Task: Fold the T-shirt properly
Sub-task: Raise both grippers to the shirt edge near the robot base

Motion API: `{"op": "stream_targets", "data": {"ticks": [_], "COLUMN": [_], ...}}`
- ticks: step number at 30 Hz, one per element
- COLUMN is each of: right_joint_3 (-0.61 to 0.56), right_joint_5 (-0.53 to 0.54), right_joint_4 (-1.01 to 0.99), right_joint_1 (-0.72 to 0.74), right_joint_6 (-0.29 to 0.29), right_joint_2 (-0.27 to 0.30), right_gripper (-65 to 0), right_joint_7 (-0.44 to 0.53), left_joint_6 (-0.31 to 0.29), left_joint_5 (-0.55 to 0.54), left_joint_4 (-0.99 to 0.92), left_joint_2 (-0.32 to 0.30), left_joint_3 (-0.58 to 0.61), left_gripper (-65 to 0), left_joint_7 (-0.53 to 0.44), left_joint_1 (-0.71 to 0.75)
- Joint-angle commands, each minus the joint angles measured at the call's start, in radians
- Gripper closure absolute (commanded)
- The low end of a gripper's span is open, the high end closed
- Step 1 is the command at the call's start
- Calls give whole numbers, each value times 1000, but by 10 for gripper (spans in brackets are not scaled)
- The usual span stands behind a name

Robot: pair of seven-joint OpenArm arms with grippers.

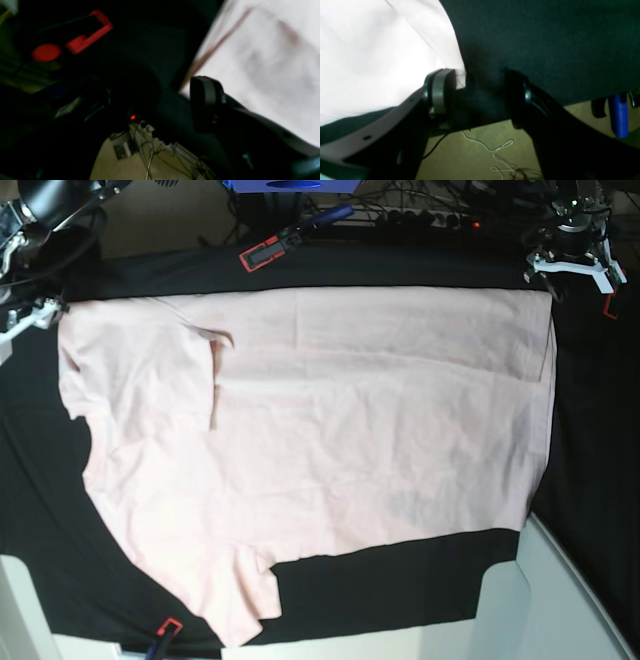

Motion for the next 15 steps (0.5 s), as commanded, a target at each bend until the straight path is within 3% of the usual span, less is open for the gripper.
{"op": "stream_targets", "data": {"ticks": [1, 4, 6, 9, 12, 15], "right_joint_3": [4, 10, 27, 12, 5, 5], "right_joint_5": [9, 27, 107, 236, 360, 454], "right_joint_4": [14, 10, -38, -119, -167, -174], "right_joint_1": [8, 6, -1, -24, -52, -78], "right_joint_6": [3, 3, 3, 3, 3, 3], "right_joint_2": [14, 14, 20, 69, 98, 113], "right_gripper": [-319, -321, -325, -398, -517, -511], "right_joint_7": [4, 1, -47, -111, -131, -130], "left_joint_6": [0, 0, 0, -17, -93, -115], "left_joint_5": [-4, -4, -4, -4, -4, -4], "left_joint_4": [13, 17, 17, 19, 19, 19], "left_joint_2": [-11, -11, -11, -11, -11, -11], "left_joint_3": [-6, -6, -6, -6, -17, -18], "left_gripper": [-386, -386, -386, -386, -386, -386], "left_joint_7": [-24, -24, -24, -24, -24, -24], "left_joint_1": [6, 6, 6, 6, 6, 6]}}
